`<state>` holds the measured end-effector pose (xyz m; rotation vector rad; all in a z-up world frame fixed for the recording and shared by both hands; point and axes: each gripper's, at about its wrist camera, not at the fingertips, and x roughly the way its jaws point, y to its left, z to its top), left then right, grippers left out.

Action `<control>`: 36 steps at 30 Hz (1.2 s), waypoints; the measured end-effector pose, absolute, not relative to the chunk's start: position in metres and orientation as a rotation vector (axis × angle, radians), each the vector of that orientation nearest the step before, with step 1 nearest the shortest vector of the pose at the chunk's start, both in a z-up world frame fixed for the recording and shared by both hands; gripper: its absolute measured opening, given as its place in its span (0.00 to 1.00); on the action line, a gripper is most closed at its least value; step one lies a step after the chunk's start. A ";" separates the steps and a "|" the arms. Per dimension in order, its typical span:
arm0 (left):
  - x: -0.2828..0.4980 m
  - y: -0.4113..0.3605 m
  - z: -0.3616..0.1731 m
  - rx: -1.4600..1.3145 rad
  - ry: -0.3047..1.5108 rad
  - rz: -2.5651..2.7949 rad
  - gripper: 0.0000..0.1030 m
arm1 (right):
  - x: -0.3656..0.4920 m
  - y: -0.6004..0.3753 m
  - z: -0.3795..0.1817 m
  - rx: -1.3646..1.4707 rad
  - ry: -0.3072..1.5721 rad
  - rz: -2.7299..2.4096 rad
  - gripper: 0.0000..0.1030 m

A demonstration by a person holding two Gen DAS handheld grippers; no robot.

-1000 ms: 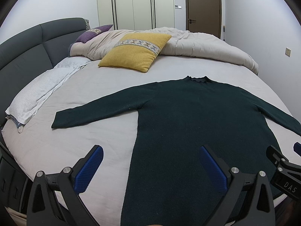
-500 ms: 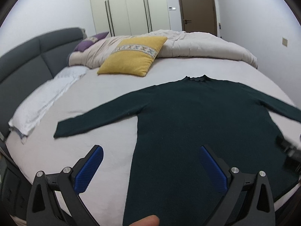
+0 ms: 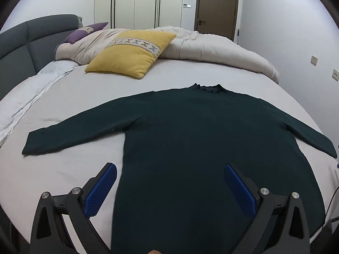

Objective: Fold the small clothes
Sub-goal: 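Grasp a sweater sleeve cuff with the right gripper and lift it across the body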

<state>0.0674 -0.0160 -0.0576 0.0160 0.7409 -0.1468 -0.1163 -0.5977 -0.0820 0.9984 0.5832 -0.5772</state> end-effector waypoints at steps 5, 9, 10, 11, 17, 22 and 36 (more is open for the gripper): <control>0.092 -0.030 -0.070 0.019 0.833 -0.141 1.00 | -0.117 -0.654 -0.117 1.177 0.519 -0.576 0.73; 0.104 -0.041 -0.073 -0.007 0.828 -0.181 1.00 | -0.099 -0.683 -0.124 1.223 0.461 -0.561 0.70; 0.109 -0.042 -0.074 -0.027 0.844 -0.206 1.00 | -0.093 -0.689 -0.126 1.231 0.449 -0.565 0.69; 0.116 -0.042 -0.077 -0.069 0.871 -0.243 1.00 | -0.087 -0.697 -0.128 1.235 0.444 -0.571 0.65; 0.139 -0.027 -0.087 -0.245 0.922 -0.328 0.98 | -0.043 -0.741 -0.114 1.102 0.565 -0.655 0.08; 0.155 -0.019 -0.094 -0.311 0.943 -0.372 0.86 | 0.023 -0.691 -0.064 0.803 0.623 -0.592 0.07; 0.172 0.027 -0.101 -0.457 0.929 -0.400 0.83 | 0.267 -0.360 -0.087 0.226 0.919 0.007 0.17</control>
